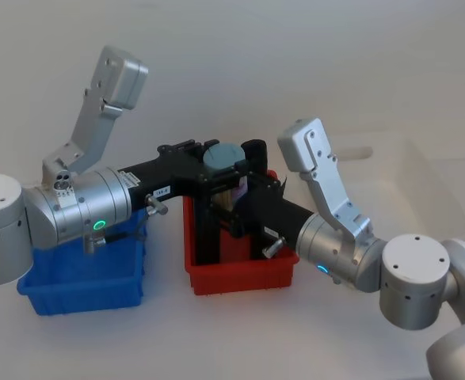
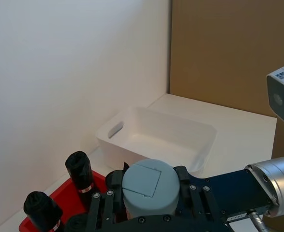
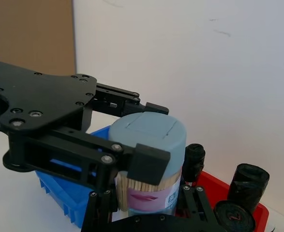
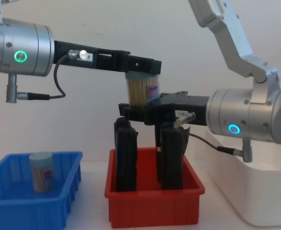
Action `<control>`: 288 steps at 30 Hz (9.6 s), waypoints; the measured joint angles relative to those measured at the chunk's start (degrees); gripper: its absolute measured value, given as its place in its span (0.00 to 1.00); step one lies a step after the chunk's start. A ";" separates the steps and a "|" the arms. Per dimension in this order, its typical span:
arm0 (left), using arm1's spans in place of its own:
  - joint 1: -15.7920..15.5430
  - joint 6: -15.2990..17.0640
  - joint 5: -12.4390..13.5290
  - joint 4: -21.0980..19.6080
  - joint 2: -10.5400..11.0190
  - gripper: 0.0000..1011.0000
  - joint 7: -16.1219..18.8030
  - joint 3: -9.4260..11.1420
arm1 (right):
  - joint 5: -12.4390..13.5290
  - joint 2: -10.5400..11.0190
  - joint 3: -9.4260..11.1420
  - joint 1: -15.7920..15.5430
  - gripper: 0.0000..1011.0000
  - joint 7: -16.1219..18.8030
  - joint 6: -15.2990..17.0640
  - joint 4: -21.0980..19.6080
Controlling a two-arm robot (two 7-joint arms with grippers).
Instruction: Pick the cotton swabs from the blue box and place them into the white box.
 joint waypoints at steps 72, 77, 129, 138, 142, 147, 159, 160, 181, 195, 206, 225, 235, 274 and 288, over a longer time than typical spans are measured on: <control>0.00 0.01 0.00 0.00 0.02 0.99 -0.06 0.02 | 12.75 9.70 10.68 -6.83 0.62 -27.32 5.38 -2.22; 0.00 0.01 0.00 0.00 0.01 0.99 -0.06 0.02 | 12.88 9.68 10.86 -6.31 0.62 -27.30 6.19 -0.82; 0.00 0.01 0.00 0.00 0.01 0.99 -0.05 0.02 | 10.94 9.43 11.20 -7.10 0.99 -25.71 -2.37 -1.45; 0.02 0.00 0.00 0.00 0.01 0.99 -0.05 0.02 | 10.82 9.48 11.21 -7.37 0.99 -25.75 -3.13 -1.89; 0.20 -0.23 0.06 0.00 0.02 0.99 0.26 0.09 | 10.82 9.61 11.18 -7.80 0.99 -25.75 -3.20 -2.38; 1.19 -1.71 0.60 -0.20 0.10 0.99 2.32 0.60 | 11.01 10.05 10.95 -9.15 0.99 -25.63 -3.49 -3.83; 5.29 -8.02 3.05 -1.26 0.46 0.99 11.16 2.85 | 12.07 12.03 9.90 -15.47 0.99 -24.76 -4.70 -10.64; 5.55 -8.43 3.20 -1.33 0.48 0.99 11.75 3.00 | 12.13 12.15 9.83 -15.89 0.99 -24.70 -4.79 -11.08; 13.07 -19.90 7.60 -3.20 1.15 0.99 27.79 7.07 | 13.68 15.24 8.20 -25.68 0.99 -23.45 -6.73 -21.61; 17.03 -25.84 9.93 -4.18 1.47 0.99 36.19 9.20 | 13.74 15.32 8.16 -26.04 0.99 -23.41 -6.80 -22.00; 17.39 -26.38 10.13 -4.24 1.48 0.99 36.92 9.38 | 13.74 15.32 8.17 -26.03 0.99 -23.41 -6.78 -22.01; 17.36 -26.37 10.11 -4.19 1.47 0.99 36.92 9.36 | 12.47 13.82 7.85 -22.98 0.99 -20.41 -7.16 -17.62; 17.36 -26.36 10.11 -4.19 1.47 0.99 36.91 9.37 | 9.93 11.55 7.32 -17.72 0.99 -16.57 -8.31 -10.75; 17.36 -26.37 10.12 -4.18 1.47 0.99 36.91 9.37 | 4.25 2.72 5.59 5.46 0.99 -0.98 -15.16 21.43; 17.36 -26.37 10.12 -4.19 1.47 0.99 36.91 9.37 | 4.42 0.27 5.04 12.67 0.99 3.27 -16.33 33.55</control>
